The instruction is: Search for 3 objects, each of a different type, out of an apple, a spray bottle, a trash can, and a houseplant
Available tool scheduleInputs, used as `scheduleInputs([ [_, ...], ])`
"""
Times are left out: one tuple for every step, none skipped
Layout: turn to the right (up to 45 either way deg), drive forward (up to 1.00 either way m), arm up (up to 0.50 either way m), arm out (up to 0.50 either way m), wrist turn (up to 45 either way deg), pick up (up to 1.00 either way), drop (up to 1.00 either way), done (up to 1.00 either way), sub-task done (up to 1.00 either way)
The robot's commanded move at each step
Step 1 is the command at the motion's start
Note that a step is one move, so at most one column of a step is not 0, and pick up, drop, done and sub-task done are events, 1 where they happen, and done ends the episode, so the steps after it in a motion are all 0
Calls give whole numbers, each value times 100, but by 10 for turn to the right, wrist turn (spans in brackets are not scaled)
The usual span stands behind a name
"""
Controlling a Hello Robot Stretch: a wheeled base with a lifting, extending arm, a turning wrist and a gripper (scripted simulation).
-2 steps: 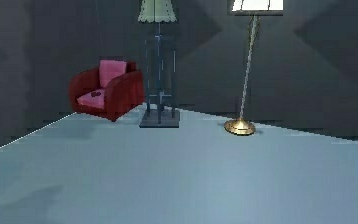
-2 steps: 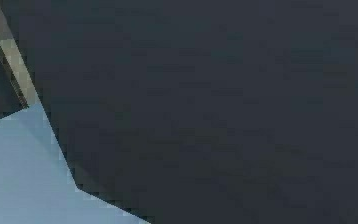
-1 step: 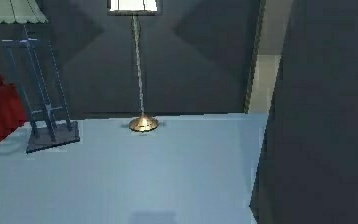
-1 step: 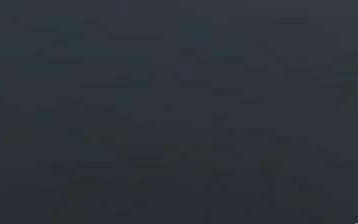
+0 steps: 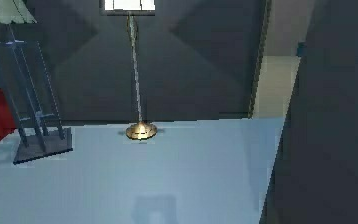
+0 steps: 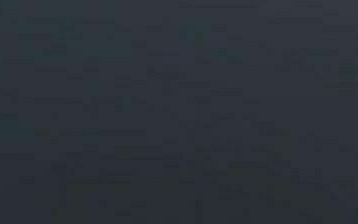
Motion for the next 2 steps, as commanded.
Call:
scheduleInputs([
  [90, 0, 0, 0, 0, 0, 0, 0, 0],
  [0, 100, 0, 0, 0, 0, 0, 0, 0],
])
